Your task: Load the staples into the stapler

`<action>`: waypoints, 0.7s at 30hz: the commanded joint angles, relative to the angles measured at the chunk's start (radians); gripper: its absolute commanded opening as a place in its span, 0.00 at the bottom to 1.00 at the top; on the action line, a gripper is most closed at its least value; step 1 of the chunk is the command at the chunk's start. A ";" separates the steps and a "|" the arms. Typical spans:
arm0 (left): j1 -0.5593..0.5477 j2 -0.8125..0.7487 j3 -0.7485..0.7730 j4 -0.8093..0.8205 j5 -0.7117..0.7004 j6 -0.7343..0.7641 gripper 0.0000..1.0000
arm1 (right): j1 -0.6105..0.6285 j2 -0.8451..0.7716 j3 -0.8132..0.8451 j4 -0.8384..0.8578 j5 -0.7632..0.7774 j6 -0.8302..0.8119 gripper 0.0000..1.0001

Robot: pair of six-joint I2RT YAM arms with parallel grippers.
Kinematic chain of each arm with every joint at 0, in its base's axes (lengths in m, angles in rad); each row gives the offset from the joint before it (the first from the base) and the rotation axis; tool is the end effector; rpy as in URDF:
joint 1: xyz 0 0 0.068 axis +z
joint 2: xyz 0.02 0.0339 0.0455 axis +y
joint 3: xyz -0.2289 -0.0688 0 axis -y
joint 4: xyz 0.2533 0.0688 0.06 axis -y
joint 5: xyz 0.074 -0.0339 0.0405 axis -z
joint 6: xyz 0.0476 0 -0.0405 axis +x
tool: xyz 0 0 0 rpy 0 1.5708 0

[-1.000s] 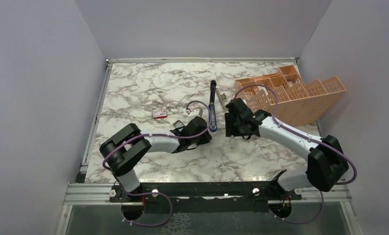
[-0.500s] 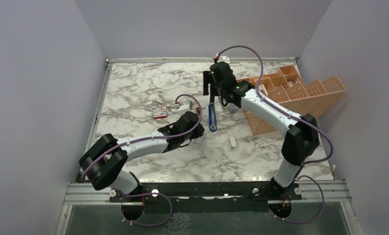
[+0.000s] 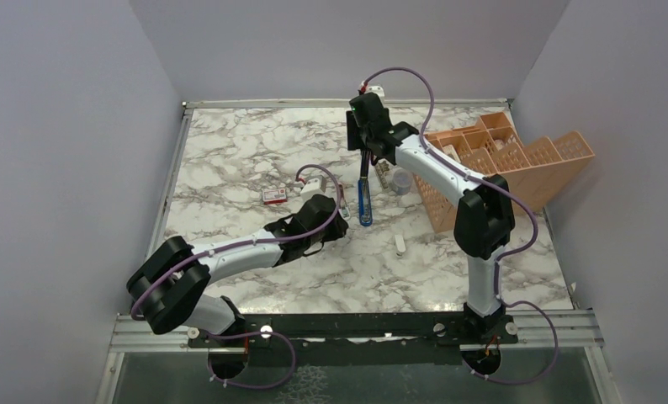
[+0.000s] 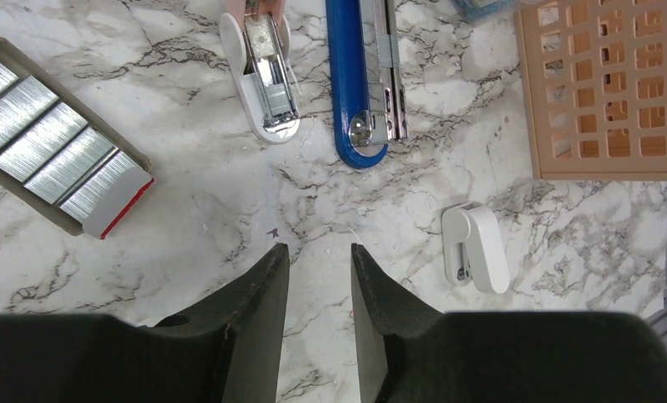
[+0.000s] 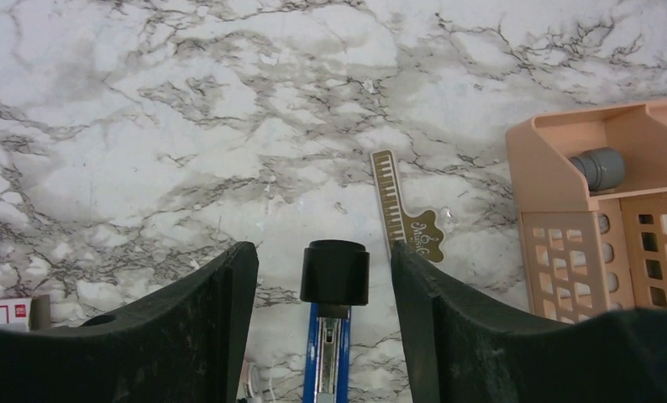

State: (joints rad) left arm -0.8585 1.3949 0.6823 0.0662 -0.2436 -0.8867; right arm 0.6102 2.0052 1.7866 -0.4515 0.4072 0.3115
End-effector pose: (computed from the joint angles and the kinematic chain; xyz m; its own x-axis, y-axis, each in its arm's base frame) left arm 0.2092 -0.2247 0.1463 -0.7205 -0.3164 -0.6171 0.0796 0.8462 -0.5268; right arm 0.3951 0.2532 0.2517 -0.5678 -0.0536 -0.8214 -0.1027 0.9947 0.0061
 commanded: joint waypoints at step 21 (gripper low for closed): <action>0.002 0.201 0.074 0.154 0.131 -0.008 0.42 | -0.011 -0.188 -0.206 -0.044 -0.174 -0.026 0.30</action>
State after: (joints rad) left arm -0.8585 1.5379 0.7082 0.1432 -0.1543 -0.8898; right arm 0.5999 1.9095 1.6592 -0.4808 0.3145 0.2817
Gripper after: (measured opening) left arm 0.415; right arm 0.365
